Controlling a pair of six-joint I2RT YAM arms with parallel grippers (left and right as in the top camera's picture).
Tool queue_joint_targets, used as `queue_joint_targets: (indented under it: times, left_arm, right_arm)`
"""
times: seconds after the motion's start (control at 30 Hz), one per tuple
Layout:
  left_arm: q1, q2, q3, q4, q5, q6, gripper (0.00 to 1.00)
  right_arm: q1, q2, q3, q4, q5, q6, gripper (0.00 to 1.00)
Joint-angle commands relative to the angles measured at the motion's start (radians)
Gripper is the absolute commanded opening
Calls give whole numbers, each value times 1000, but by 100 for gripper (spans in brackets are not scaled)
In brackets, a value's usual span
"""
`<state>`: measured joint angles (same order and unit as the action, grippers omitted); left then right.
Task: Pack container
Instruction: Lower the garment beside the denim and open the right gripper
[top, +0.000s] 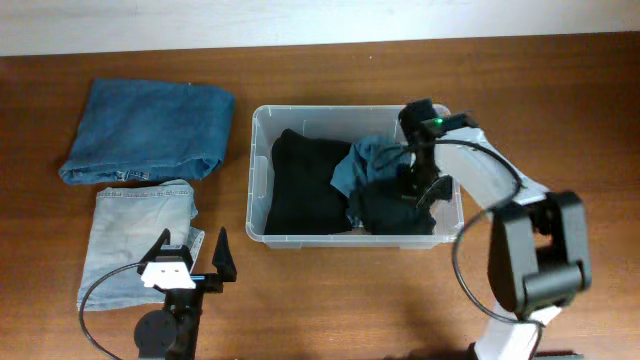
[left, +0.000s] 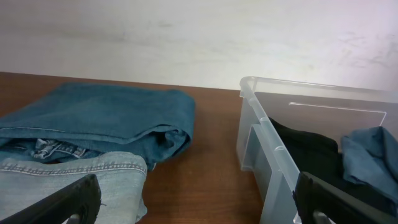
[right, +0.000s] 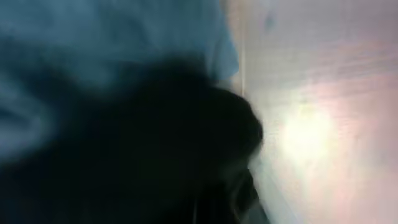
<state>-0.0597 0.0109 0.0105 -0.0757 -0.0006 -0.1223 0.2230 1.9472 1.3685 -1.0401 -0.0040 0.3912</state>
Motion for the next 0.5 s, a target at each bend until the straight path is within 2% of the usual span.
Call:
queue_joint_targets:
  times: [0.0, 0.13, 0.47]
  left_arm:
    - [4, -4, -2, -8, 1, 16, 99]
    - [4, -4, -2, -8, 1, 16, 99]
    - [4, -4, -2, -8, 1, 16, 99]
  right_arm:
    - [35, 47, -19, 13, -40, 6, 4]
    - [42, 12, 13, -2, -37, 6, 4]
    - [48, -159, 278, -200, 35, 6, 4]
